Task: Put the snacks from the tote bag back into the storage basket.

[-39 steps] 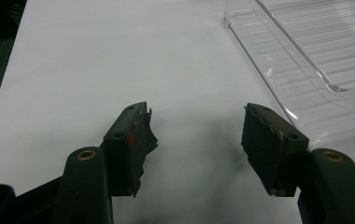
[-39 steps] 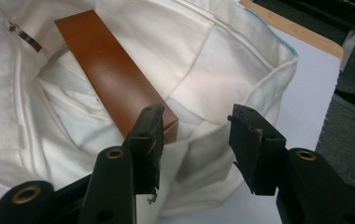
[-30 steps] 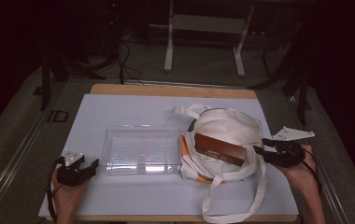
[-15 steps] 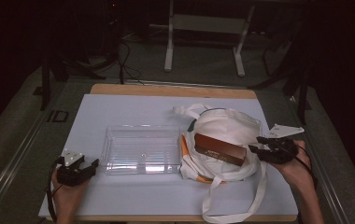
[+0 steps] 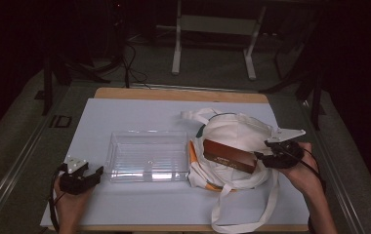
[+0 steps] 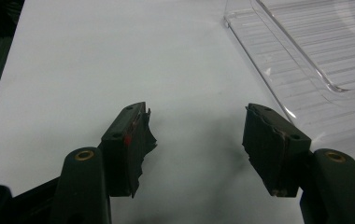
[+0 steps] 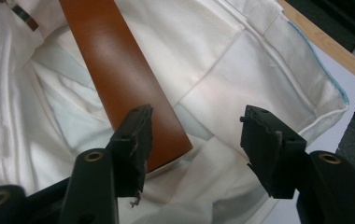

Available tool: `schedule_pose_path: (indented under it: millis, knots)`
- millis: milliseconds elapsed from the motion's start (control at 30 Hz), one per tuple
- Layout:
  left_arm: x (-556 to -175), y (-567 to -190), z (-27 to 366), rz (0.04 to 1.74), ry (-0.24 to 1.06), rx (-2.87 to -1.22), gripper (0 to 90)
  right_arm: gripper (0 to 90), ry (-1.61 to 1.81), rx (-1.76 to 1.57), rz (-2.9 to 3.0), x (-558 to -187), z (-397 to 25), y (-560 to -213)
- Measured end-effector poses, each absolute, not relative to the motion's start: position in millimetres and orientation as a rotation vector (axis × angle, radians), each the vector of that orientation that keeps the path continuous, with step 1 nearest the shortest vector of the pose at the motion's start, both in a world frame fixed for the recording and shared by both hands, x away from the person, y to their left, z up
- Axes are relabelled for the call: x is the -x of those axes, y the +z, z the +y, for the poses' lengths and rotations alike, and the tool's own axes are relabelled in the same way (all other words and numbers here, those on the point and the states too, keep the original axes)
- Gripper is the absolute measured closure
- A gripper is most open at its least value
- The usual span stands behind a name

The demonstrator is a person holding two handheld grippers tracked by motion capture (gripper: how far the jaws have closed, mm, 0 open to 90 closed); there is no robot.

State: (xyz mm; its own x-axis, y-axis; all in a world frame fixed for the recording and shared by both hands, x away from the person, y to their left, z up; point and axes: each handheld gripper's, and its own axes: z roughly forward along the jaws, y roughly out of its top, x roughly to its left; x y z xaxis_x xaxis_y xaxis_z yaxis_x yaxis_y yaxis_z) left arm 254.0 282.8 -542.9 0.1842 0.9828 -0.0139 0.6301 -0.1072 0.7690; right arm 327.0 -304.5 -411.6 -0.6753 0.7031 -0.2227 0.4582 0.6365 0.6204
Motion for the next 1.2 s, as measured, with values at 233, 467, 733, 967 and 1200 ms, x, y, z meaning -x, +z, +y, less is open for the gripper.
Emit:
schedule_pose_path:
  millis: [233,467,733,967,1200]
  knots:
    - [-254,-543,283,1.518,0.694,-1.816,40.2,38.5,0.705,-0.909,2.424,-332,-299,-413]
    - [-254,-543,283,1.521,0.692,-1.818,40.0,37.4,0.669,-0.901,2.462,-336,-295,-417]
    - [-255,-543,283,1.521,0.691,-1.820,39.8,32.9,0.641,-0.898,2.491,-340,-291,-421]
    - [-255,-543,283,1.520,0.690,-1.823,39.8,31.8,0.607,-0.869,2.522,-341,-285,-426]
    - [-255,-543,283,1.522,0.685,-1.827,39.7,29.8,0.571,-0.847,2.545,-342,-277,-431]
